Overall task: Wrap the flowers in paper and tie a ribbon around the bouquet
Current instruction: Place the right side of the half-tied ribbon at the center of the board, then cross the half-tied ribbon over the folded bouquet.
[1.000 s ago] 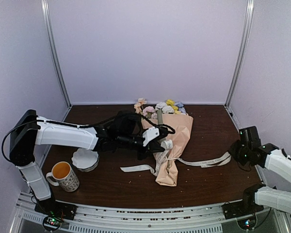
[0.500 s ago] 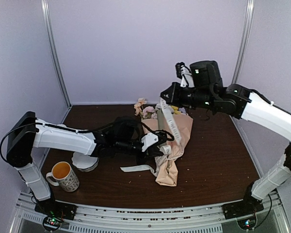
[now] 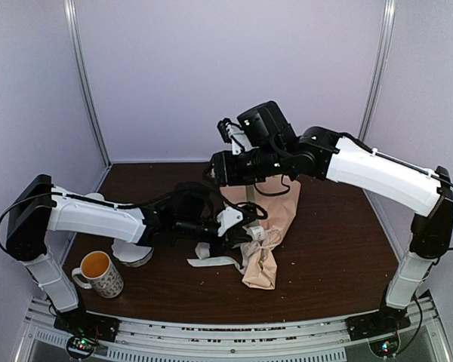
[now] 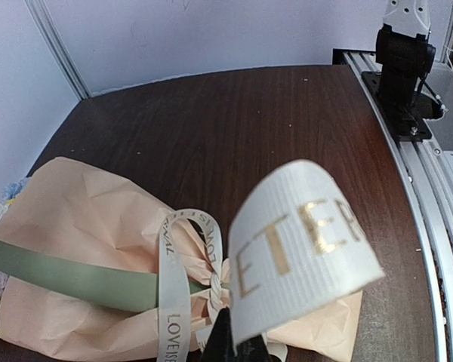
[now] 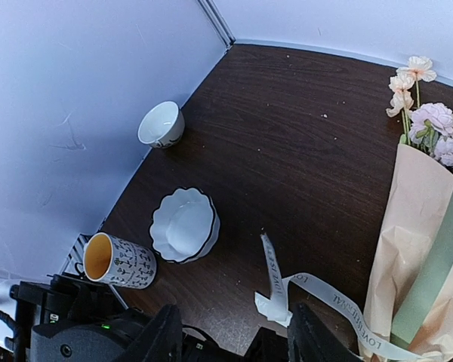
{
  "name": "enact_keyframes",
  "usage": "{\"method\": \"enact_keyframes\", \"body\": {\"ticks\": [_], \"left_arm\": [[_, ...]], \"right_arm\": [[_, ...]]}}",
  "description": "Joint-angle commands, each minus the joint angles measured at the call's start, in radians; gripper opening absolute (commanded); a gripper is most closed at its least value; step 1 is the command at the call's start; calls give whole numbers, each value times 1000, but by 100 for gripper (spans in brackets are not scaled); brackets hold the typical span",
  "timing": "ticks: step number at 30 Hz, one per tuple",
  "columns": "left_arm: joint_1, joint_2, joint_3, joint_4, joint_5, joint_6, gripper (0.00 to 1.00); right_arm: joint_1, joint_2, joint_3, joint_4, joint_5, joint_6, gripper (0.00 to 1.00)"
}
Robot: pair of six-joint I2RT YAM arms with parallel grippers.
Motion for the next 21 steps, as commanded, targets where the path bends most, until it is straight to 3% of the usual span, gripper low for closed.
{"method": "enact_keyframes", "body": {"ticks": [1, 7, 12, 14, 16, 21], "left_arm": [[-4, -31, -16, 75, 20, -36, 0], [-2, -15, -22, 119, 53, -89, 0], [2, -4, -9, 116, 80, -102, 0], [4, -3, -7, 114, 85, -101, 0], [5, -2, -6, 110, 83, -98, 0], [6, -2, -4, 98, 77, -97, 0]], "right_arm": [[-39, -83, -3, -41, -39, -50, 50], [-141, -350, -360, 185, -172, -66, 52], [-248, -569, -762, 540, -485, -80, 47], [-245, -635, -903, 701, -543, -107, 44], [-233, -671, -1020, 809, -543, -150, 44], [-222, -632, -1106, 939, -644, -230, 51]]}}
